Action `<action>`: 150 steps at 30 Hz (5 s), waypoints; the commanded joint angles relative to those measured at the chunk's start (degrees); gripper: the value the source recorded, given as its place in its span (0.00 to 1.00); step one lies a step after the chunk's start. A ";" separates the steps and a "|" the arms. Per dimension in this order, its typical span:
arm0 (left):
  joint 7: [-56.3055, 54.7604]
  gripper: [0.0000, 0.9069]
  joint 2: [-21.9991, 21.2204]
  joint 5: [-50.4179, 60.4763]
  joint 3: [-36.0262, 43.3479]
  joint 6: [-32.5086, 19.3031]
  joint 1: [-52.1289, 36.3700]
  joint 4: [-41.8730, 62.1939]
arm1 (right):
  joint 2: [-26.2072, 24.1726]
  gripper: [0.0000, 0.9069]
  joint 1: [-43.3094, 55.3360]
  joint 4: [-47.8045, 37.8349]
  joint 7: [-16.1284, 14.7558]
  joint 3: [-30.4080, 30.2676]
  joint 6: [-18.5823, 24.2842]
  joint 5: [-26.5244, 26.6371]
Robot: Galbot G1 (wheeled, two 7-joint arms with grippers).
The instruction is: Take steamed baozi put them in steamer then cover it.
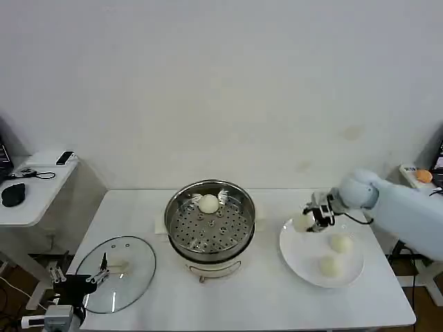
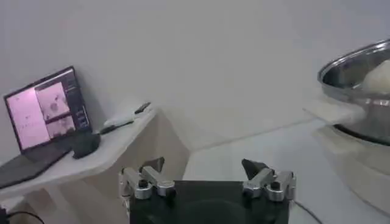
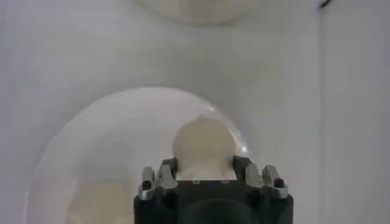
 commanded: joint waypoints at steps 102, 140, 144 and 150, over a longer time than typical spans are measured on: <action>0.13 1.00 -0.25 0.58 2.34 0.07 -0.74 0.42 | -18.37 1.00 -2.33 16.43 -5.32 -1.79 2.21 -6.16; 0.21 1.00 -0.36 0.81 0.81 0.10 -0.38 2.04 | -6.62 0.94 -23.71 0.82 -6.43 12.92 5.40 -15.64; 0.21 1.00 -0.36 0.82 0.84 0.09 -0.41 2.10 | -6.45 0.86 -23.73 1.32 -6.33 12.90 3.75 -14.93; 0.20 1.00 -0.38 0.80 0.89 0.11 -0.50 2.05 | -6.75 0.72 -23.27 1.84 -6.48 12.70 2.70 -14.45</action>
